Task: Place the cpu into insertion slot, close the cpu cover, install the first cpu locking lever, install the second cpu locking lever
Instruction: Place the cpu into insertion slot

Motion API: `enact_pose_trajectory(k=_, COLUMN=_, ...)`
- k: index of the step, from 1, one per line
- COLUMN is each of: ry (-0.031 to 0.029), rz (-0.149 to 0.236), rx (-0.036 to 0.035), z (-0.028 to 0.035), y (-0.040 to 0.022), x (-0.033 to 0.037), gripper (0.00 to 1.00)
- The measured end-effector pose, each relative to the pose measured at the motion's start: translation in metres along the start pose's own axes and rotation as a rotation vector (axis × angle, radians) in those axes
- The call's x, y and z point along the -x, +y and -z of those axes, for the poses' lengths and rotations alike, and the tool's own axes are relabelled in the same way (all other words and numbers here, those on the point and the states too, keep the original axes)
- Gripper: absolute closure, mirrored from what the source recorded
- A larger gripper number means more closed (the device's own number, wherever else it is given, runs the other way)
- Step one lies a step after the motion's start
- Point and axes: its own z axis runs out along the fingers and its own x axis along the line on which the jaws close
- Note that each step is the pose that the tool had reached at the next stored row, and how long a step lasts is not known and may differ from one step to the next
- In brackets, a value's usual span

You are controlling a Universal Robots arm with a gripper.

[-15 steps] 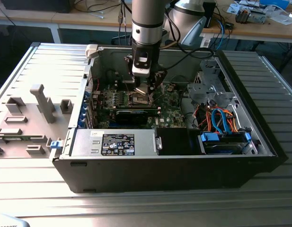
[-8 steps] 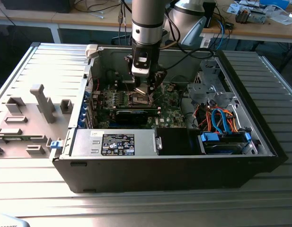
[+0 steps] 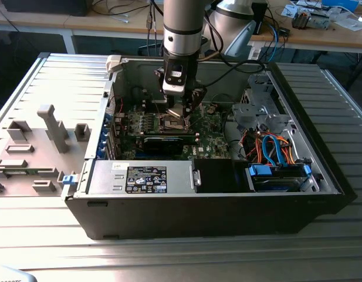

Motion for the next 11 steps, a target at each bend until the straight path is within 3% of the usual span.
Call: enact_pose_trajectory(k=11, ry=-0.0004, rz=-0.019, rx=-0.0001, z=-0.0002, y=0.0, x=0.0, gripper=0.46)
